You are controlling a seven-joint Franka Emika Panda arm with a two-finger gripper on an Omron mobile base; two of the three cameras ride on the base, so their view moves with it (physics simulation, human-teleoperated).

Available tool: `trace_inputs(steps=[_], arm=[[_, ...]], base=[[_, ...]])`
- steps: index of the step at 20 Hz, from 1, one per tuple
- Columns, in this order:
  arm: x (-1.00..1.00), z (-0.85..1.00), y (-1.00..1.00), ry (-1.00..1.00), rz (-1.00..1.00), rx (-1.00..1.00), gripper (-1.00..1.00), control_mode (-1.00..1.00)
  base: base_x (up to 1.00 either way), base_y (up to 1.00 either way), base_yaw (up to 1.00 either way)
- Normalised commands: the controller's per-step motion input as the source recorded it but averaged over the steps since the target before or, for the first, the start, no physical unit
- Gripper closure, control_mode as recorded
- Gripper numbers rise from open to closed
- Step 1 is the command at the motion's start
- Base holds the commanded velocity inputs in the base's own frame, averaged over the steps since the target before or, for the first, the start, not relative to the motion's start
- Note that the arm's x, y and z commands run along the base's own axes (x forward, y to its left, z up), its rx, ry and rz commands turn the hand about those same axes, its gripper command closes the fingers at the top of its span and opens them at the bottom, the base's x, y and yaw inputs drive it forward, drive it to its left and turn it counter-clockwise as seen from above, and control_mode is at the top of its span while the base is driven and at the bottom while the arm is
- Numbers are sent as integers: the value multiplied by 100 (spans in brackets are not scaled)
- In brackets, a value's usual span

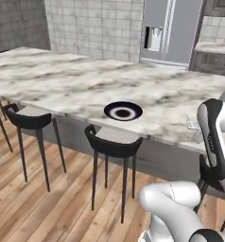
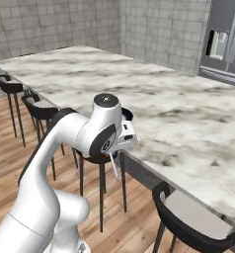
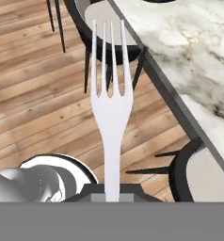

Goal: Take the fork and place it on the left side of the plate. Then take the spoon and place it on the right side of the plate. Make sure they're directly next to the plate.

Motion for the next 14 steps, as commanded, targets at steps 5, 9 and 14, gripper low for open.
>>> trace_inputs(steps=[5, 9, 14], arm=[[0, 0, 0, 0, 0, 0, 100, 100], [0, 0, 0, 0, 0, 0, 100, 100], [0, 0, 0, 0, 0, 0, 100, 100]], base=[[37, 100, -20], [18, 100, -21], [22, 100, -25]])
